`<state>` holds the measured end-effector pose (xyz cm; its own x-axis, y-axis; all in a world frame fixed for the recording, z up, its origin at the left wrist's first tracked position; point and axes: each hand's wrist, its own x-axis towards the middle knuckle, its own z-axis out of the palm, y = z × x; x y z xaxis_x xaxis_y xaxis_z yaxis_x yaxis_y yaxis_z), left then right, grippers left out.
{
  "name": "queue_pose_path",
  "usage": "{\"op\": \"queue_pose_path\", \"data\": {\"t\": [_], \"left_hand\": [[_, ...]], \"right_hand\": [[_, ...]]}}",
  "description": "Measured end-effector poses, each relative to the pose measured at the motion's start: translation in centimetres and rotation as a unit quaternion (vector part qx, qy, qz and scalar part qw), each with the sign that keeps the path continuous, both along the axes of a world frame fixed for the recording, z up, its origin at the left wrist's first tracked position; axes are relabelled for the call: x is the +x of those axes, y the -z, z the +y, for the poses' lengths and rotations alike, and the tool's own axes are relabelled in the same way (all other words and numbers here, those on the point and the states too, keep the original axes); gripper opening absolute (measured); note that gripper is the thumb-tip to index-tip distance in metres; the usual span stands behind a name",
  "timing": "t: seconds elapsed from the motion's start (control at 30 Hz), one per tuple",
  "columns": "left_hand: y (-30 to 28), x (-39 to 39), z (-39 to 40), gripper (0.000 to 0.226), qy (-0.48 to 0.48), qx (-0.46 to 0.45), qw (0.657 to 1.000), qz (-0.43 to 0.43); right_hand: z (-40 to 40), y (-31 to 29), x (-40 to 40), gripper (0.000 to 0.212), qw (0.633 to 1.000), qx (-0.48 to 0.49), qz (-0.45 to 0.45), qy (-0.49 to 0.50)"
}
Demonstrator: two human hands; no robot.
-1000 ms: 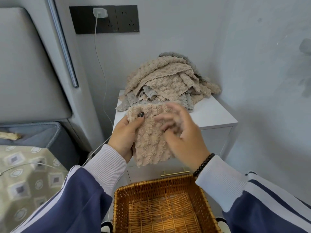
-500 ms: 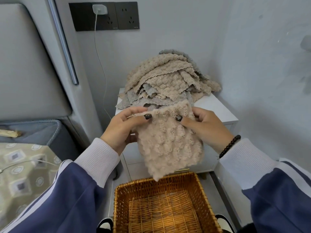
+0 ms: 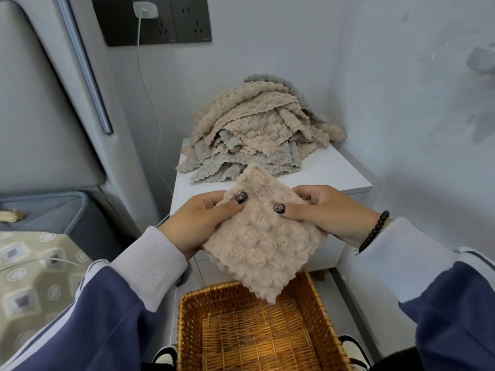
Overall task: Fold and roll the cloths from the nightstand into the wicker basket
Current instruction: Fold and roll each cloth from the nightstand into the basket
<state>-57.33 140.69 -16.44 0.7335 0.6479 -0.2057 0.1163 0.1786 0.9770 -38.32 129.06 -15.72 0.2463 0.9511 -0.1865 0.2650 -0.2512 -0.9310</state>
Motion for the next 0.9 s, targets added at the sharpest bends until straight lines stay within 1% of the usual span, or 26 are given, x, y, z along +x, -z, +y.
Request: {"op": "queue_pose_path", "data": {"t": [0.07, 0.1, 0.13, 0.17, 0.2, 0.23, 0.27, 0.3, 0.33, 0.37, 0.4, 0.47, 0.53, 0.6, 0.67, 0.73, 0.83, 0.9], "left_hand": [[-0.2, -0.2, 0.2, 0.017, -0.031, -0.034, 0.998, -0.035], [-0.2, -0.3, 0.2, 0.020, -0.042, -0.044, 0.997, -0.050], [-0.2, -0.4, 0.3, 0.024, -0.051, -0.050, 0.996, -0.062], [-0.2, -0.4, 0.2, 0.027, -0.058, -0.054, 0.994, -0.074], [-0.2, -0.3, 0.0, 0.027, -0.065, -0.060, 0.992, -0.087], [-0.1, -0.3, -0.2, 0.026, -0.074, -0.072, 0.989, -0.103], [-0.1, -0.2, -0.4, 0.027, -0.082, -0.089, 0.985, -0.121], [-0.1, -0.1, -0.5, 0.030, -0.089, -0.107, 0.980, -0.139], [-0.1, 0.0, -0.6, 0.035, -0.094, -0.123, 0.976, -0.152], [-0.2, 0.0, -0.7, 0.038, -0.098, -0.129, 0.974, -0.158], [-0.2, 0.0, -0.7, 0.039, -0.102, -0.123, 0.974, -0.159], [-0.2, -0.2, -0.5, 0.039, -0.115, -0.077, 0.980, -0.142], [-0.1, -0.5, -0.1, 0.039, -0.121, -0.025, 0.985, -0.118], [0.0, -0.9, 0.3, 0.044, -0.106, 0.001, 0.990, -0.091], [0.2, -1.3, 0.7, 0.051, -0.078, 0.006, 0.995, -0.067], [0.3, -1.5, 0.7, 0.049, -0.051, 0.001, 0.997, -0.062], [0.4, -1.7, 0.6, 0.044, -0.022, -0.016, 0.996, -0.083], [0.4, -1.8, 0.7, 0.047, -0.009, -0.034, 0.994, -0.104]], "right_hand": [[-0.1, 0.1, 0.5, 0.045, 0.999, 0.010, 0.050, 0.005], [-0.2, 0.0, 0.9, 0.041, 0.996, 0.025, 0.084, 0.021], [-0.2, 0.0, 1.2, 0.041, 0.991, 0.040, 0.123, 0.042], [-0.2, 0.0, 1.4, 0.049, 0.982, 0.054, 0.169, 0.061], [-0.1, 0.2, 1.6, 0.065, 0.970, 0.065, 0.225, 0.072], [0.0, 0.4, 1.6, 0.083, 0.951, 0.071, 0.292, 0.075], [0.0, 0.8, 1.3, 0.096, 0.928, 0.072, 0.360, 0.068], [0.0, 1.0, 0.7, 0.101, 0.905, 0.069, 0.415, 0.054], [0.1, 1.3, 0.0, 0.100, 0.889, 0.063, 0.451, 0.034], [0.1, 1.5, -0.8, 0.095, 0.881, 0.058, 0.469, 0.010], [0.1, 1.7, -1.4, 0.086, 0.882, 0.057, 0.468, -0.010], [0.3, 1.9, -1.7, 0.069, 0.901, 0.053, 0.430, -0.030], [0.5, 1.7, -1.5, 0.061, 0.933, 0.044, 0.356, -0.010], [0.6, 1.6, -0.8, 0.057, 0.954, 0.037, 0.296, 0.031], [0.6, 1.5, 0.0, 0.048, 0.958, 0.036, 0.280, 0.050], [0.4, 1.4, 0.8, 0.043, 0.957, 0.036, 0.285, 0.044], [0.3, 1.6, 1.5, 0.048, 0.952, 0.059, 0.301, 0.013], [0.1, 1.8, 1.8, 0.055, 0.939, 0.088, 0.333, 0.004]]}}
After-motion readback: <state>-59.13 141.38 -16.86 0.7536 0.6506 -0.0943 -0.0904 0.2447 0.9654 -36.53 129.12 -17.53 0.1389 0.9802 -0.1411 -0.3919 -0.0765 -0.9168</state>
